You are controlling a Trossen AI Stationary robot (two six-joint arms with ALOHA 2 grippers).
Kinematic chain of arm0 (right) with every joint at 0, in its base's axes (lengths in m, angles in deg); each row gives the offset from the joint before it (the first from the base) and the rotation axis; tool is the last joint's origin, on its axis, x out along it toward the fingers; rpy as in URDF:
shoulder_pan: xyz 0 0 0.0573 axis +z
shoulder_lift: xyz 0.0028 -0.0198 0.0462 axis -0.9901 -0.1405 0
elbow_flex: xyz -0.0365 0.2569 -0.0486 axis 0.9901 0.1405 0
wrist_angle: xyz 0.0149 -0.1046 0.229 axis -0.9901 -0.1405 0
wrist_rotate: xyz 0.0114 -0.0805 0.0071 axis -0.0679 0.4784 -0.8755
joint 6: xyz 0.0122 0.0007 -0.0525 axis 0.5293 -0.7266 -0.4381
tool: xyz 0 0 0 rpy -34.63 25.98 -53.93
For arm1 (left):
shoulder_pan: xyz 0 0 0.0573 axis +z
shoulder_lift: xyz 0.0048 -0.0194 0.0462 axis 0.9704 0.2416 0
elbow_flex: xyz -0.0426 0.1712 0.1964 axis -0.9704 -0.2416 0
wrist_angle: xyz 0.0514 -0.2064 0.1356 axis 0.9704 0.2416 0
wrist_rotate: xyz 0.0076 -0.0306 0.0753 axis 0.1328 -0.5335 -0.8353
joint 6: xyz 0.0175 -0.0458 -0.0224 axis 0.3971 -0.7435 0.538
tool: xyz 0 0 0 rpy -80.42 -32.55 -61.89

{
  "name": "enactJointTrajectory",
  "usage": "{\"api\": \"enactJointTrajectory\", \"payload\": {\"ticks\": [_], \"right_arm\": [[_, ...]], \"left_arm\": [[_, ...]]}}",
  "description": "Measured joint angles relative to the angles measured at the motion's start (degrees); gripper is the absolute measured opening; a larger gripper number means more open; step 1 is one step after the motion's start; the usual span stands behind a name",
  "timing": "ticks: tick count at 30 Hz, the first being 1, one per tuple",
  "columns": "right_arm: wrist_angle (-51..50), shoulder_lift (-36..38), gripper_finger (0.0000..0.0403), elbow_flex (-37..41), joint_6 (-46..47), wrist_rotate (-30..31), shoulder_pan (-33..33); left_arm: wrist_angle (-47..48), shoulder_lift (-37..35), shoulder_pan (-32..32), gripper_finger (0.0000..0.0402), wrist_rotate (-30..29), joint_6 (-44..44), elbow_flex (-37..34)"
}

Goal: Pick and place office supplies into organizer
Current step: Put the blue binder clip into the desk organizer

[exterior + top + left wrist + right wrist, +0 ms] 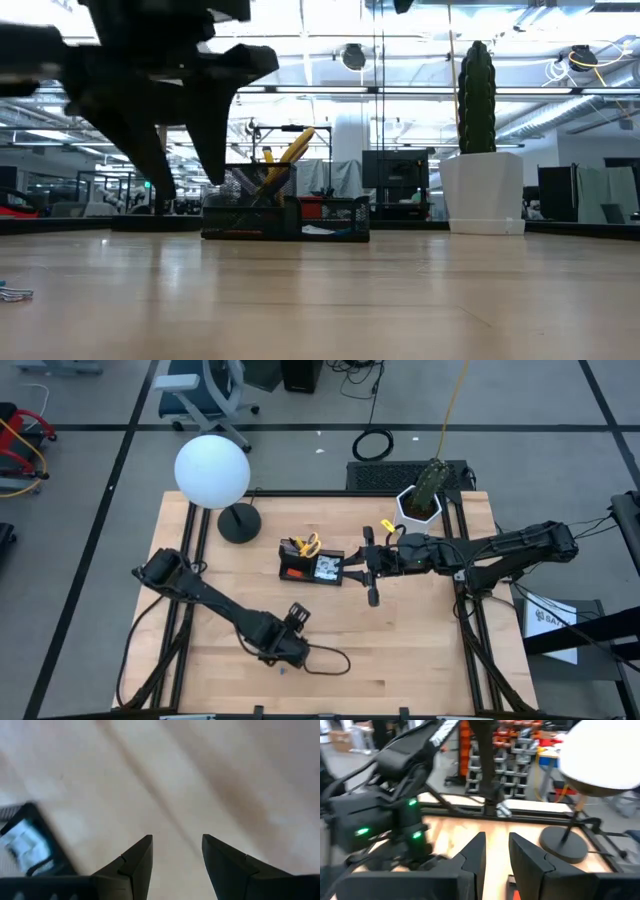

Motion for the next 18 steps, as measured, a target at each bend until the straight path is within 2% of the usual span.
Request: {"api": "enactJointTrajectory", "payload": {"ticks": [3,10,14,18], "right_arm": [[0.5,0.0,0.0075,0.0,1.3,2.7,-0.2],[0.4,0.0,0.0075,0.0,1.8,2.6,-0.3],[2.8,0.0,0.0075,0.0,7.0,7.4,-0.6],[3.7,0.0,0.0075,0.0,8.6,8.7,-0.7]], "left_arm": [[-2.9,0.0,-1.1,0.0177,2.2,-0.7,0.0],[-5.4,0.0,-3.8,0.0177,6.0,-2.8,0.0],[-5.5,0.0,-4.8,0.0177,7.0,-3.2,0.0],[-6.6,0.0,-5.3,0.0177,7.3,-4.7,0.0]]}}
